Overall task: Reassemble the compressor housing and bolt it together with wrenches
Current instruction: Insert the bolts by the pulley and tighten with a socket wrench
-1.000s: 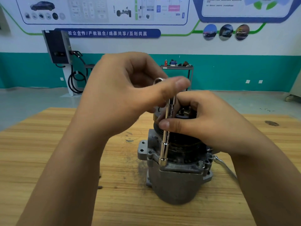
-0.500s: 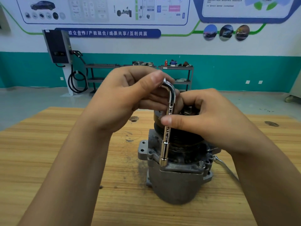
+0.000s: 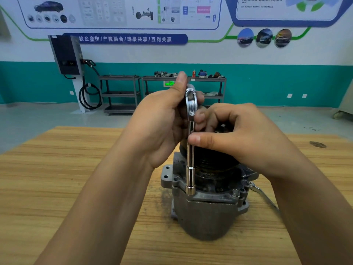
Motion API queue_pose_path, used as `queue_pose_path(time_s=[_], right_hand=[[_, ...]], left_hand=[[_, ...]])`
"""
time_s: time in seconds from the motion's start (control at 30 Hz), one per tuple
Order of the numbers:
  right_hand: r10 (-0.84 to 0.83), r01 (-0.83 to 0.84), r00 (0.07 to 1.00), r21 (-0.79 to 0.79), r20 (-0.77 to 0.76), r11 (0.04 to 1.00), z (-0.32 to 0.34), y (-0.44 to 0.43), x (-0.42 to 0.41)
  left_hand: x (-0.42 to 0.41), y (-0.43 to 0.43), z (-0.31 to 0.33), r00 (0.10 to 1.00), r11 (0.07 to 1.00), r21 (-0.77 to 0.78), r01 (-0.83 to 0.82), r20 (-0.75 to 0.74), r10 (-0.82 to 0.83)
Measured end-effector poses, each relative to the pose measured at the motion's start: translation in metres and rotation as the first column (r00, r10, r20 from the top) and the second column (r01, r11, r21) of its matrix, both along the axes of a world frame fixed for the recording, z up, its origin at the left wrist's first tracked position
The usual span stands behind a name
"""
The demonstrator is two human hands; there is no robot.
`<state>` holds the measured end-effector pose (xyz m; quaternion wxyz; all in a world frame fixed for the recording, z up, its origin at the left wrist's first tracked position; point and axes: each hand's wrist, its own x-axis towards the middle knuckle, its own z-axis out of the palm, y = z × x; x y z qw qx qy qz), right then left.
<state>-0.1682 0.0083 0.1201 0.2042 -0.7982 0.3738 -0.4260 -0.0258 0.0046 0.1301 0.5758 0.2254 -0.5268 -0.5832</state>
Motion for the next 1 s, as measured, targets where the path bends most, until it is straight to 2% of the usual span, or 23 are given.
queue_pose_path(time_s=[0.2,0.4,0.6,0.7,0.83,1.0], right_hand=[[-0.005,0.005,1.0,-0.029,-0.008,1.0,-0.002,-0.002,-0.002],[-0.003,0.003,1.0,-0.002,-0.011,1.0,-0.002,0.001,-0.001],[0.024,-0.026,0.999,-0.035,-0.046,0.999,0.001,0.003,0.002],[0.108,-0.108,0.994,0.009,0.001,0.994,0.002,0.005,0.0],[0.178,-0.178,0.984,-0.019,0.017,0.984,0.0,0.008,0.003],[0.146,-0.147,0.989,-0.036,-0.011,0.988,-0.004,0.007,0.008]], left_hand=[[-0.008,0.005,0.002,0.99,0.999,-0.027,0.034,0.137,-0.03],[0.001,0.003,0.002,0.991,0.999,-0.048,0.017,0.137,-0.01],[0.004,0.007,0.0,0.978,0.988,-0.155,-0.02,0.202,0.052],[0.0,0.009,-0.002,0.958,0.963,-0.254,-0.089,0.244,0.152],[-0.006,0.01,-0.004,0.932,0.925,-0.329,-0.19,0.236,0.275],[-0.006,0.004,-0.012,0.761,0.797,-0.409,-0.444,0.298,0.577]])
